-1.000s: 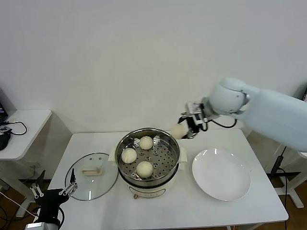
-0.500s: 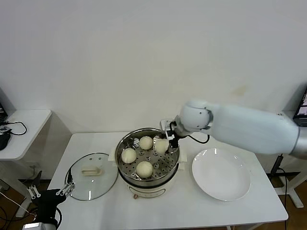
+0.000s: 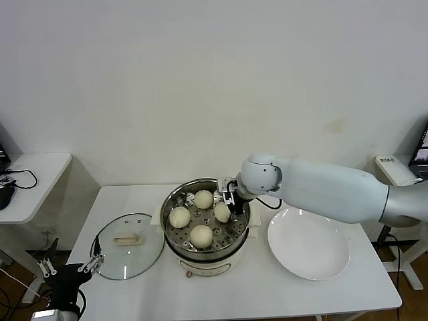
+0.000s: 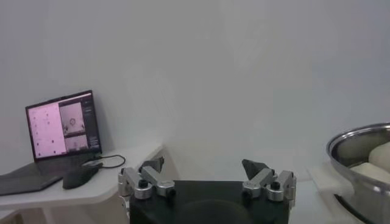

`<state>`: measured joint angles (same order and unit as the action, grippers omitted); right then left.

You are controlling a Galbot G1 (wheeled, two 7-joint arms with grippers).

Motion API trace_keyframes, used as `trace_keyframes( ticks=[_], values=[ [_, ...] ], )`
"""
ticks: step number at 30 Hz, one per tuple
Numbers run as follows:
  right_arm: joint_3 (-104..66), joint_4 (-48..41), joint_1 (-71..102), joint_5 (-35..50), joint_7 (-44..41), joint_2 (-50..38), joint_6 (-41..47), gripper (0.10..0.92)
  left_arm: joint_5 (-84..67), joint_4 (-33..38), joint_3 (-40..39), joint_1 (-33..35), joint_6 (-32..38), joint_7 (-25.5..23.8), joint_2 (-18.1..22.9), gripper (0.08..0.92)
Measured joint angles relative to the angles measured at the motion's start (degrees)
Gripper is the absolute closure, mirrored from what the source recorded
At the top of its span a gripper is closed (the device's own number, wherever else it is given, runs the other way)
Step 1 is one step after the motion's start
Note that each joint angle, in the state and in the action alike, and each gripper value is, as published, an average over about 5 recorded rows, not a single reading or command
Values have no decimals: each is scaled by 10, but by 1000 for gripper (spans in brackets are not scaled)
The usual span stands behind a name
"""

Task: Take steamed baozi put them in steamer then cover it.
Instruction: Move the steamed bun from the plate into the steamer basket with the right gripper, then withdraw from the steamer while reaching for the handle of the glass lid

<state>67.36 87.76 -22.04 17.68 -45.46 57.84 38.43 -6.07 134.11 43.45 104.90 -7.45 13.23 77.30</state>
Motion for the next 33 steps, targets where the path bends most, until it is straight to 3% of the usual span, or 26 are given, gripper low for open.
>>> trace_keyframes(
  ticks=[9,18,26,33],
  values=[
    [-15,3,-5,5,0,-6,4,218,-1,0,0,2,0,0,0,177],
    [-51,54,-23,50,23,-44,14,202,-1,3,-7,-4,0,0,1,177],
    [-118,122,31,112,146,-120,-26,203,-3,-2,-9,-10,0,-1,-2,177],
    [-284,170,216,127,275,-179,-129,203,3,-14,-9,-13,20,-12,-4,177]
  ],
)
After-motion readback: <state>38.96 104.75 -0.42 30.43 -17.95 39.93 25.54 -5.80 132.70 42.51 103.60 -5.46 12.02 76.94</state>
